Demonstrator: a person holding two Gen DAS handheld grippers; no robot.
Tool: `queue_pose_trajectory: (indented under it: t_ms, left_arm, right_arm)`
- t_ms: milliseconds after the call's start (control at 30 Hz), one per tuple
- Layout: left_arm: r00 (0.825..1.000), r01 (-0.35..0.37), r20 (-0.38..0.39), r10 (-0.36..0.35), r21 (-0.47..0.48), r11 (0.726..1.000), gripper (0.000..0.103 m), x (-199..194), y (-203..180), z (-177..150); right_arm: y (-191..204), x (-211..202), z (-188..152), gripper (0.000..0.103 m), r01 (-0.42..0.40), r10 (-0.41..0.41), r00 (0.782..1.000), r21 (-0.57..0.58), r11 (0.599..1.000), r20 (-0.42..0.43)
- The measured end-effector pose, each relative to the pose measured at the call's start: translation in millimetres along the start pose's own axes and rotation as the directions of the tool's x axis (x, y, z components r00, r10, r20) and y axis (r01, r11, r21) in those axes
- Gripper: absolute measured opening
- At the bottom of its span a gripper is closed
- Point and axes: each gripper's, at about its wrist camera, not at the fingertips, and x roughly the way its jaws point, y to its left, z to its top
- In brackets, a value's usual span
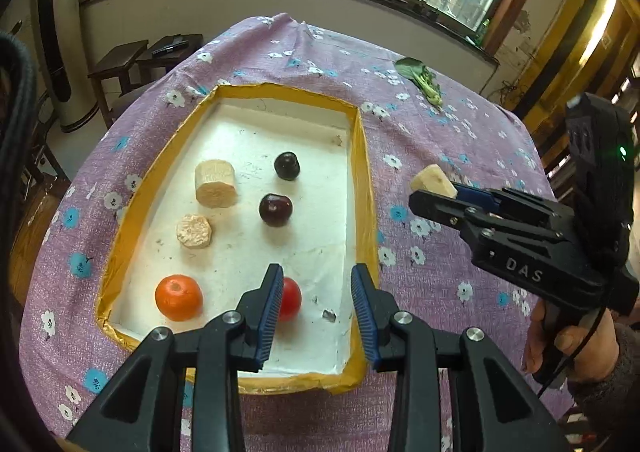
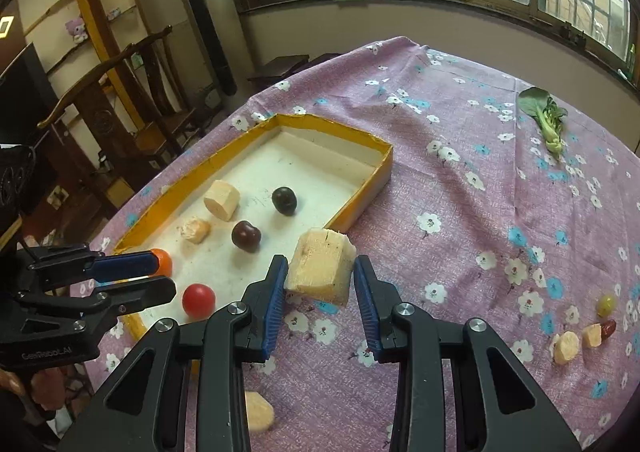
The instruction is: Organize fruits
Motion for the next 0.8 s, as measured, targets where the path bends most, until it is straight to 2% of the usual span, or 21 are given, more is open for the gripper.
queue_pose_trajectory:
  t_ms: [133, 200, 267, 400, 533, 667, 800]
  left_arm:
    - [0.995, 0.090, -0.047, -0.086, 0.078, 0.993, 0.038, -4, -39, -30]
    - [0.992, 0.108, -0.070, -0.102, 0.095, 0.990, 0.046, -2, -56, -47]
    - [0.993, 0.097, -0.083, -0.089, 0.105, 0.990, 0.052, 2, -69, -64]
    - [0.996, 0.029, -0.085, -0.019, 0.119, 0.992, 0.052, 20, -86, -83]
    - [0.998, -0.012, -0.067, 0.016, 0.060, 0.998, 0.052, 40, -91, -82]
    - [0.997, -0.072, -0.019, 0.073, 0.042, 0.996, 0.052, 48, -93, -76]
    - [0.996, -0.086, -0.004, 0.086, 0.003, 0.996, 0.052, 58, -88, -73]
  right_arm:
    - [-12, -1, -23, 0.033, 0.026, -0.025, 0.999, 0.007, 1.000, -0.033]
    - [-22, -5, -36, 0.033, 0.054, -0.053, 0.997, 0.003, 0.999, -0.049]
    - [-33, -11, -49, 0.033, 0.086, -0.086, 0.995, -0.005, 0.996, -0.057]
    - [-50, -16, -70, 0.033, 0.116, -0.117, 0.990, -0.016, 0.993, -0.079]
    - [-62, -16, -84, 0.033, 0.104, -0.103, 0.990, 0.002, 0.995, -0.095]
    - [-65, -20, -91, 0.033, 0.090, -0.090, 0.991, -0.007, 0.996, -0.099]
    - [-66, -18, -94, 0.033, 0.070, -0.071, 0.991, -0.017, 0.997, -0.111]
